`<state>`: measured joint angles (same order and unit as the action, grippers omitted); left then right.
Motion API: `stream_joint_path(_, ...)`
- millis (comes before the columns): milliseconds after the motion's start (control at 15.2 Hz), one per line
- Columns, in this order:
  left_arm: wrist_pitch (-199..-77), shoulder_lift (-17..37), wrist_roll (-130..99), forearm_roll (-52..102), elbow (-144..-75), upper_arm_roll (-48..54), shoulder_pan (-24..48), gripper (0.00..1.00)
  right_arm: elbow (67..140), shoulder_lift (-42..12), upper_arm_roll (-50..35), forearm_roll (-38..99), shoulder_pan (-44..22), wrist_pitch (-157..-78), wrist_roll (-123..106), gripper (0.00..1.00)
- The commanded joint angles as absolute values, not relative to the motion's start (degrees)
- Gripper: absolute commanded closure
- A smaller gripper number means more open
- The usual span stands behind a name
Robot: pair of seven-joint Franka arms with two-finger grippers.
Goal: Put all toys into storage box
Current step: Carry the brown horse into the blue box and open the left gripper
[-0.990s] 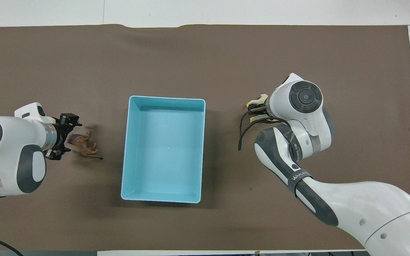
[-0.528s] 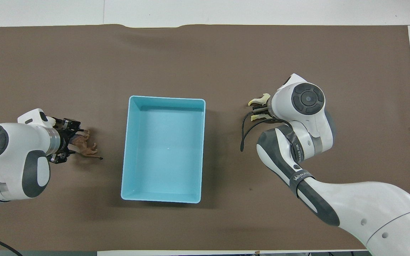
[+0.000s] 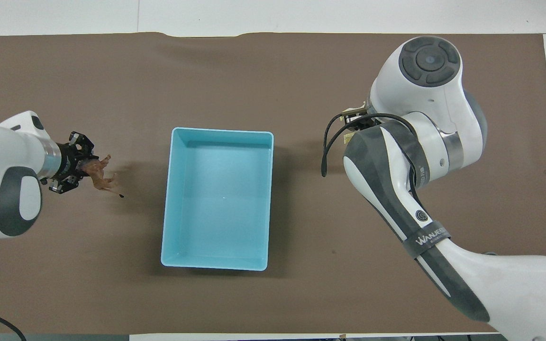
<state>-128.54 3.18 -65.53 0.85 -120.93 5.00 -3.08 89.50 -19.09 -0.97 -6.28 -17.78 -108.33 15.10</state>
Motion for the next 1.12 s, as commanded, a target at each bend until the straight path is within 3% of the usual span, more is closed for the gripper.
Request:
stream_joint_path(0, -115.60, 7.21, -66.01, 6.65, -104.62, 5.10, 1.74, 1.00, 82.10, -20.30, -1.23, -3.96, -17.49, -101.97, 16.35, 1.00)
stream_joint_path(198, -113.47, 6.15, -66.27, 9.58, -103.79, 7.11, 5.70, 1.00, 79.10, -20.48, -1.14, -4.04, -17.49, -98.35, 16.44, 1.00)
stream_joint_path(462, -122.22, 1.86, -67.06, 9.58, -114.75, 7.12, 14.13, 0.95, 79.10, -20.39, -0.97, -4.04, -17.40, -98.44, 16.08, 1.00)
stream_joint_path(528, -125.91, 0.89, -66.97, 9.58, -118.53, 7.12, 16.15, 0.86, 79.10, -20.39, -0.97, -4.04, -17.14, -98.35, 16.08, 1.00)
stream_joint_path(594, -127.77, 0.27, -66.62, 9.58, -120.91, 7.12, 17.74, 0.62, 79.10, -20.39, -0.97, -4.04, -17.14, -98.44, 16.00, 1.00)
stream_joint_path(726, -126.49, -0.26, -66.62, 9.58, -121.12, 7.03, 17.93, 0.00, 79.10, -20.39, -0.97, -3.96, -17.14, -98.70, 16.00, 1.00)
stream_joint_path(1056, -113.66, -0.79, -55.14, 7.12, -113.65, 6.07, 9.51, 0.00, 79.10, -20.39, -1.05, -3.87, -17.66, -99.05, 16.52, 1.00)
